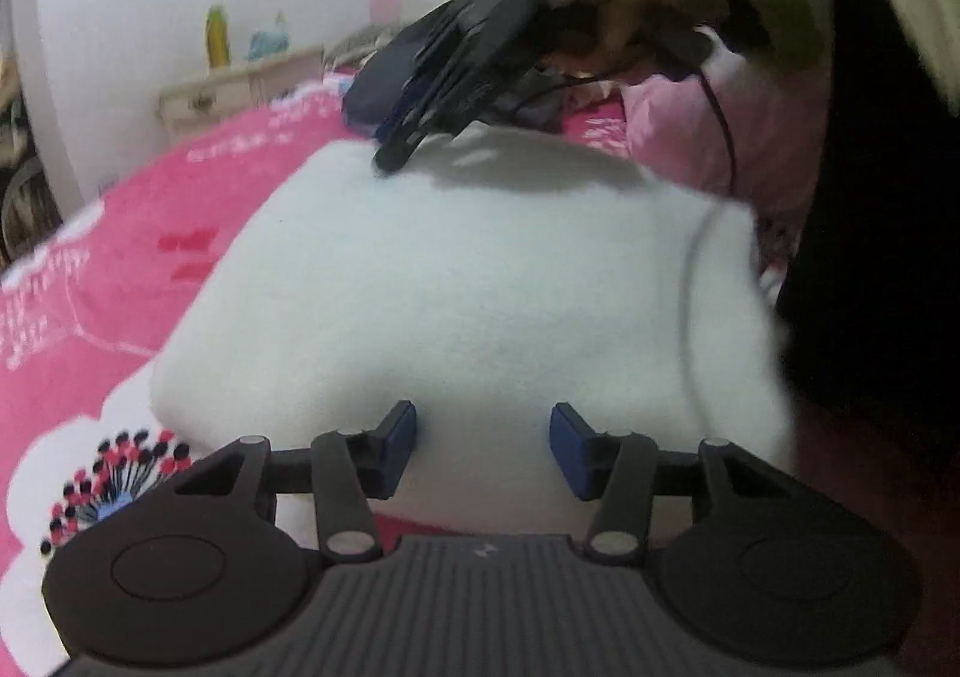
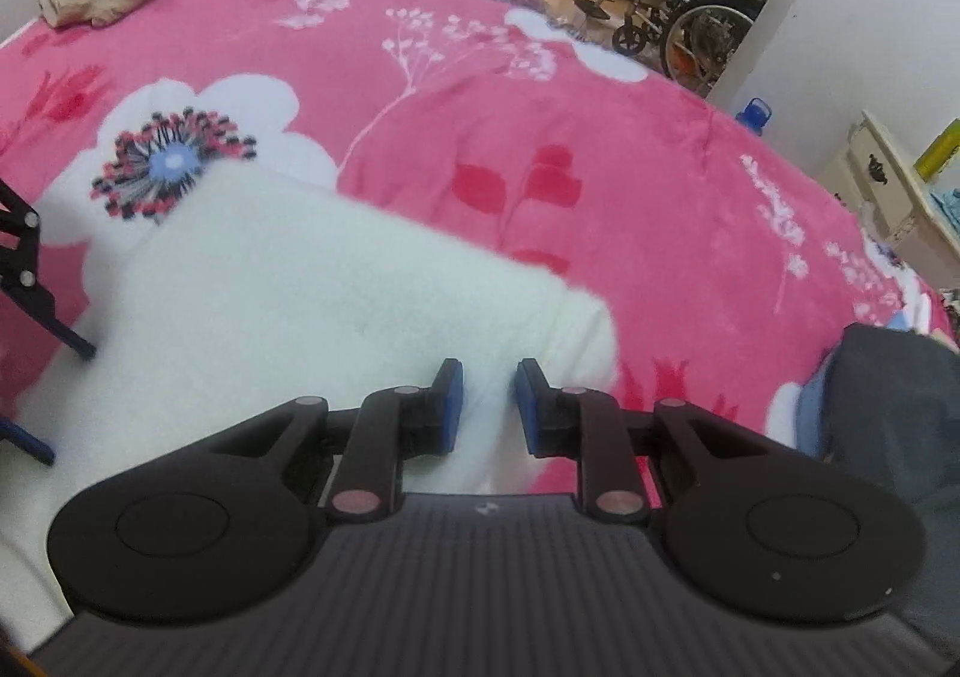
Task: Fold clothes
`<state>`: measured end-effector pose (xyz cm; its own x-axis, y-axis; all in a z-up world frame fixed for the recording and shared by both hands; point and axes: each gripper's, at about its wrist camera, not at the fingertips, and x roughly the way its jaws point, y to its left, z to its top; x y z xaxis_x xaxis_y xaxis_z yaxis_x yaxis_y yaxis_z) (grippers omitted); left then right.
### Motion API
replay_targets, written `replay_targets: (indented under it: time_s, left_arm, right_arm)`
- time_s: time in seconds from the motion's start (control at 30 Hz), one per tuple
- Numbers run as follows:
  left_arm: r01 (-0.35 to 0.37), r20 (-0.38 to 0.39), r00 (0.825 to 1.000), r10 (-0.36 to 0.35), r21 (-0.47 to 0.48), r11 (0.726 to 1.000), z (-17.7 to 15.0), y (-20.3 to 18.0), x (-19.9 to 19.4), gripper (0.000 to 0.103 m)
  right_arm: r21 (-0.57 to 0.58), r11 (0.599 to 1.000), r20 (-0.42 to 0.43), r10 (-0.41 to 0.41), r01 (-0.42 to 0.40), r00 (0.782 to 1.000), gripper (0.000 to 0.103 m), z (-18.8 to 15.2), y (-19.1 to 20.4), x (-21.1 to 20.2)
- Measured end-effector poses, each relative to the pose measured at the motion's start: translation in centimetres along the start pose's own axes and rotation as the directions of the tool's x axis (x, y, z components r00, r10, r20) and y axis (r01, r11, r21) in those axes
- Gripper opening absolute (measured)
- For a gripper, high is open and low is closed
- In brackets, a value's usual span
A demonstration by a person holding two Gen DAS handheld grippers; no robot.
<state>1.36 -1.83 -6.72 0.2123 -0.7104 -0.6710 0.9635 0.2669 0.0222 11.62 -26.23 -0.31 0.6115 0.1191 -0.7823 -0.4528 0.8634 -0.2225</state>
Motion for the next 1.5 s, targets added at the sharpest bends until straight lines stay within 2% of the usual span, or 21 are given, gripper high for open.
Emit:
replay_targets:
  time_s: [0.1, 0.2, 0.23, 0.3, 0.33, 0.37, 0.47, 0.57, 0.63, 0.67, 0.73, 0.8, 0.87, 0.97, 1.03, 1.1, 1.13, 1.2, 1.3, 1.37, 1.5]
  left_arm:
    - [0.04, 0.035, 0.999, -0.04, -0.021, 0.999, 1.2, -0.1, -1.6, 0.049]
    - [0.145, 0.044, 0.988, -0.146, 0.014, 0.989, 1.5, -2.2, -1.5, 0.049]
    - [0.166, 0.013, 0.986, -0.167, 0.043, 0.985, 0.9, -3.3, -0.7, 0.049]
    - [0.207, -0.049, 0.978, -0.203, 0.1, 0.973, -0.5, -5.5, 0.9, 0.05]
    - [0.194, -0.053, 0.981, -0.188, 0.146, 0.97, -1.4, -6.4, 1.2, 0.052]
    - [0.173, -0.043, 0.985, -0.168, 0.206, 0.963, -1.8, -7.0, 1.0, 0.052]
    - [0.156, -0.032, 0.988, -0.154, 0.299, 0.941, -1.1, -7.3, -0.3, 0.051]
    - [0.173, -0.043, 0.985, -0.168, 0.215, 0.961, -1.0, -6.4, 0.0, 0.05]
    - [0.173, -0.05, 0.985, -0.166, 0.22, 0.96, -1.8, -6.5, 0.6, 0.05]
    - [0.173, -0.054, 0.985, -0.166, 0.223, 0.959, -2.2, -6.6, 0.9, 0.051]
    - [0.182, -0.07, 0.983, -0.17, 0.217, 0.959, -2.1, -6.5, 0.7, 0.05]
    - [0.197, -0.087, 0.979, -0.185, 0.158, 0.968, -1.1, -5.3, -0.4, 0.05]
    - [0.177, -0.077, 0.983, -0.169, 0.115, 0.978, -0.5, -3.8, -1.4, 0.05]
    - [0.121, -0.059, 0.991, -0.12, 0.024, 0.992, 0.0, -1.6, -1.5, 0.05]
    - [0.079, -0.051, 0.995, -0.082, -0.053, 0.995, 0.2, -0.1, -0.8, 0.05]
    - [0.062, -0.065, 0.995, -0.073, -0.154, 0.986, -0.5, 1.4, 0.5, 0.049]
    - [0.059, -0.064, 0.996, -0.07, -0.16, 0.985, -0.4, 1.7, 0.3, 0.048]
    - [0.053, -0.062, 0.996, -0.064, -0.172, 0.984, -0.4, 2.2, 0.1, 0.048]
    - [0.038, -0.034, 0.998, -0.044, -0.171, 0.985, -0.4, 2.4, -0.4, 0.048]
    - [0.024, -0.008, 1.0, -0.026, -0.185, 0.982, -0.3, 3.6, -0.4, 0.049]
    - [-0.037, 0.006, 0.999, 0.04, -0.258, 0.965, 0.0, 5.8, 0.6, 0.049]
  right_arm:
    - [-0.069, 0.982, -0.041, 0.174, -0.176, 0.984, 0.019, -0.5, 1.0, -2.8]
    - [-0.148, 0.931, -0.141, 0.313, -0.332, 0.939, 0.019, -2.4, 3.3, -3.7]
    - [-0.158, 0.927, -0.165, 0.316, -0.342, 0.934, 0.02, -3.3, 4.1, -3.1]
    - [-0.166, 0.935, -0.142, 0.293, -0.315, 0.945, 0.021, -4.9, 5.1, -2.3]
    - [-0.155, 0.935, -0.14, 0.299, -0.32, 0.944, 0.021, -4.9, 5.0, -2.4]
    - [-0.131, 0.93, -0.144, 0.325, -0.344, 0.935, 0.021, -4.5, 4.5, -3.0]
    - [-0.061, 0.908, -0.154, 0.402, -0.414, 0.903, 0.021, -3.4, 3.0, -4.6]
    - [-0.049, 0.864, -0.224, 0.479, -0.501, 0.849, 0.022, -4.5, 3.1, -4.5]
    - [-0.14, 0.876, -0.274, 0.413, -0.461, 0.869, 0.022, -6.2, 4.5, -3.0]
    - [-0.147, 0.87, -0.27, 0.422, -0.47, 0.865, 0.022, -6.4, 4.6, -2.8]
    - [-0.076, 0.86, -0.27, 0.469, -0.504, 0.841, 0.022, -4.7, 3.1, -3.3]
    - [-0.034, 0.874, -0.155, 0.475, -0.485, 0.866, 0.023, -2.6, 0.4, -4.6]
    - [0.043, 0.904, -0.031, 0.428, -0.426, 0.903, 0.032, -0.9, -2.6, -4.7]
    - [0.187, 0.921, 0.078, 0.334, -0.343, 0.939, 0.033, 0.6, -6.0, -1.7]
    - [0.254, 0.919, 0.067, 0.293, -0.3, 0.954, 0.033, 0.2, -6.9, 1.3]
    - [0.307, 0.921, -0.009, 0.257, -0.242, 0.966, 0.032, -0.8, -7.0, 4.4]
    - [0.329, 0.919, -0.042, 0.242, -0.216, 0.969, 0.032, -1.1, -7.1, 5.7]
    - [0.353, 0.909, -0.021, 0.242, -0.219, 0.97, 0.032, 0.2, -7.5, 4.6]
    - [0.366, 0.901, 0.054, 0.23, -0.234, 0.972, 0.032, 1.9, -8.2, 2.8]
    - [0.368, 0.9, 0.069, 0.222, -0.231, 0.973, 0.032, 2.7, -8.7, 3.6]
    - [0.385, 0.903, 0.003, 0.203, -0.188, 0.979, 0.032, 1.6, -8.5, 8.6]
